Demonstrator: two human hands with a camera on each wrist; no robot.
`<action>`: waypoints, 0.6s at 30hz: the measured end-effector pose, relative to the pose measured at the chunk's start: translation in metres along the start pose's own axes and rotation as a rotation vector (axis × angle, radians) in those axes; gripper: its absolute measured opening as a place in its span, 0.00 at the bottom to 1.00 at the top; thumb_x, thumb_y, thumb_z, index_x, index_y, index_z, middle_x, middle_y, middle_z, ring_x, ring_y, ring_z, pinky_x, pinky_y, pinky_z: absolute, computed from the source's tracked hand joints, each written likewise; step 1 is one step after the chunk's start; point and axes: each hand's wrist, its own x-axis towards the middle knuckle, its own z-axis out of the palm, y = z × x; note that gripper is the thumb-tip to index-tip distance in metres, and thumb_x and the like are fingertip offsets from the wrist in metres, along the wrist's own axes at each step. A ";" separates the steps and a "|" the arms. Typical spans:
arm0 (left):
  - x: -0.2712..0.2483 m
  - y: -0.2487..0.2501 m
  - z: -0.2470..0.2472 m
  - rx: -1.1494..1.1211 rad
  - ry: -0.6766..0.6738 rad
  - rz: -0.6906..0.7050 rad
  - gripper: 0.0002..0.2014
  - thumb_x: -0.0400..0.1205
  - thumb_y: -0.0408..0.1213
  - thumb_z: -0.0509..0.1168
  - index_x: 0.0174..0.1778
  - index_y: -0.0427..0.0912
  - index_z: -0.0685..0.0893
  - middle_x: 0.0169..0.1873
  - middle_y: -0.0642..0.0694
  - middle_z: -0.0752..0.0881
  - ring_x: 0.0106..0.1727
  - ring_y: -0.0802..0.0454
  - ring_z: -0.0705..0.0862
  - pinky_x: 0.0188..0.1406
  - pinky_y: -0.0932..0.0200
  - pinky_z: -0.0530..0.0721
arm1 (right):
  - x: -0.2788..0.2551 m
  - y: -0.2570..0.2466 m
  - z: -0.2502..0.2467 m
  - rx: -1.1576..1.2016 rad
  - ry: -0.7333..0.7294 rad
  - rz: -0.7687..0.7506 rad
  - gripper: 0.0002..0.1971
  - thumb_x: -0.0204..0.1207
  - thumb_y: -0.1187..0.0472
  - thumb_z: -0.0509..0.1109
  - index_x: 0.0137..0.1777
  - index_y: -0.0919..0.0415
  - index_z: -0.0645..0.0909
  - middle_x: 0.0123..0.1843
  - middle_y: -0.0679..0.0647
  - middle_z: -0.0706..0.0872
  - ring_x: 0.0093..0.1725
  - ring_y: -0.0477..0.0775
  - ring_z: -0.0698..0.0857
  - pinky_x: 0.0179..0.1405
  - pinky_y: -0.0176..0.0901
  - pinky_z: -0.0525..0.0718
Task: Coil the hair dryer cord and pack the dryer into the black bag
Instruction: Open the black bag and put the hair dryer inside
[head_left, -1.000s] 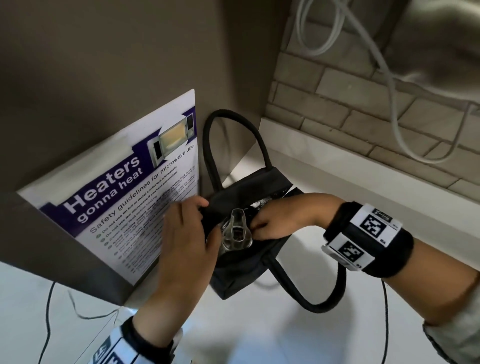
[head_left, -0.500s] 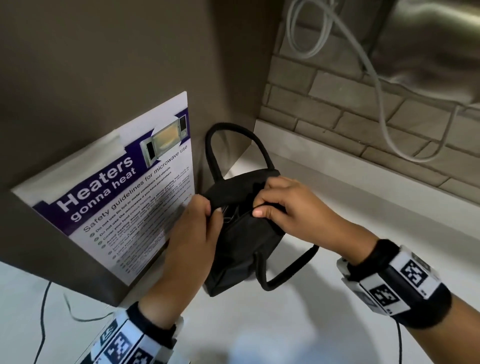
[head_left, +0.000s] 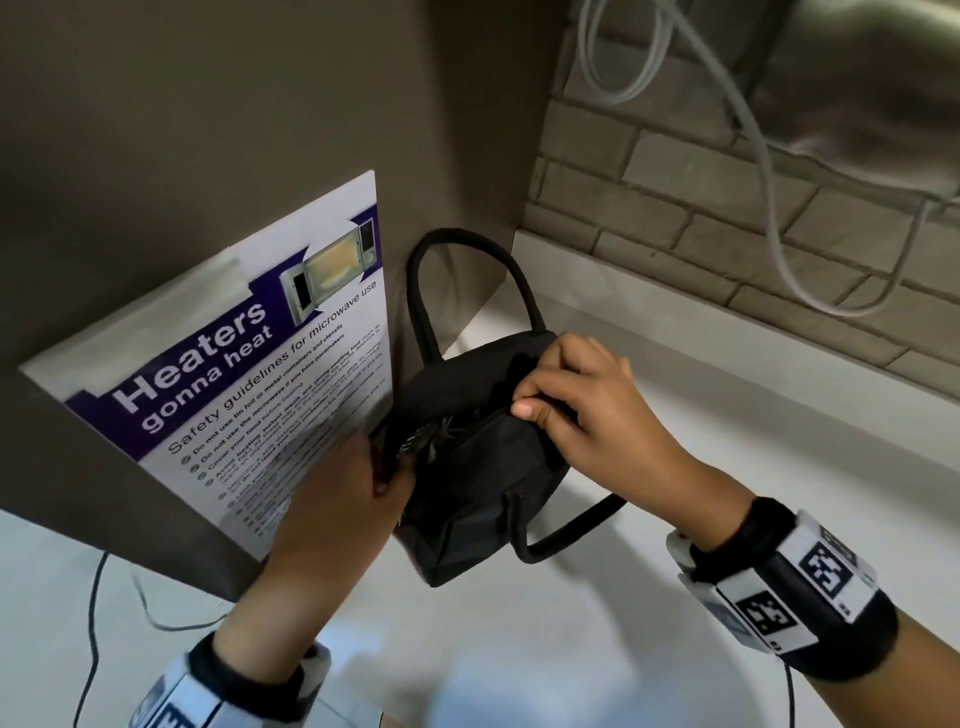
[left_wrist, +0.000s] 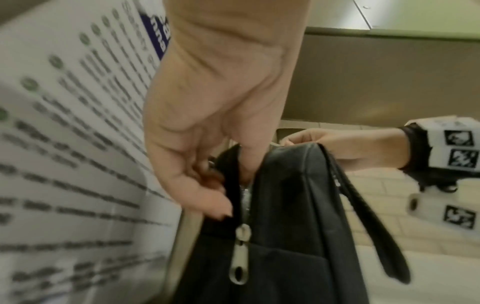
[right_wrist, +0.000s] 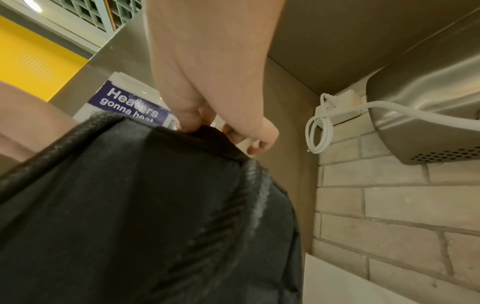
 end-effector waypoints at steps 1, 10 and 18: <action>0.001 -0.004 -0.002 0.042 -0.085 -0.079 0.18 0.79 0.51 0.65 0.32 0.41 0.76 0.26 0.45 0.81 0.28 0.50 0.81 0.27 0.56 0.74 | 0.000 -0.002 0.000 0.011 0.003 0.009 0.11 0.76 0.48 0.62 0.45 0.49 0.85 0.43 0.43 0.71 0.48 0.40 0.69 0.53 0.37 0.63; 0.006 -0.018 -0.010 -0.336 -0.390 -0.368 0.13 0.85 0.38 0.57 0.48 0.38 0.85 0.39 0.46 0.93 0.37 0.52 0.91 0.35 0.61 0.81 | -0.006 -0.026 0.008 0.074 -0.055 -0.010 0.12 0.80 0.51 0.59 0.43 0.55 0.81 0.48 0.45 0.74 0.51 0.45 0.73 0.55 0.45 0.68; 0.005 -0.018 0.002 -0.490 -0.566 -0.476 0.12 0.84 0.46 0.62 0.49 0.40 0.82 0.34 0.49 0.86 0.39 0.51 0.88 0.30 0.63 0.76 | -0.017 -0.019 0.019 0.164 -0.033 -0.017 0.07 0.80 0.58 0.61 0.41 0.51 0.77 0.46 0.45 0.79 0.50 0.48 0.76 0.54 0.59 0.76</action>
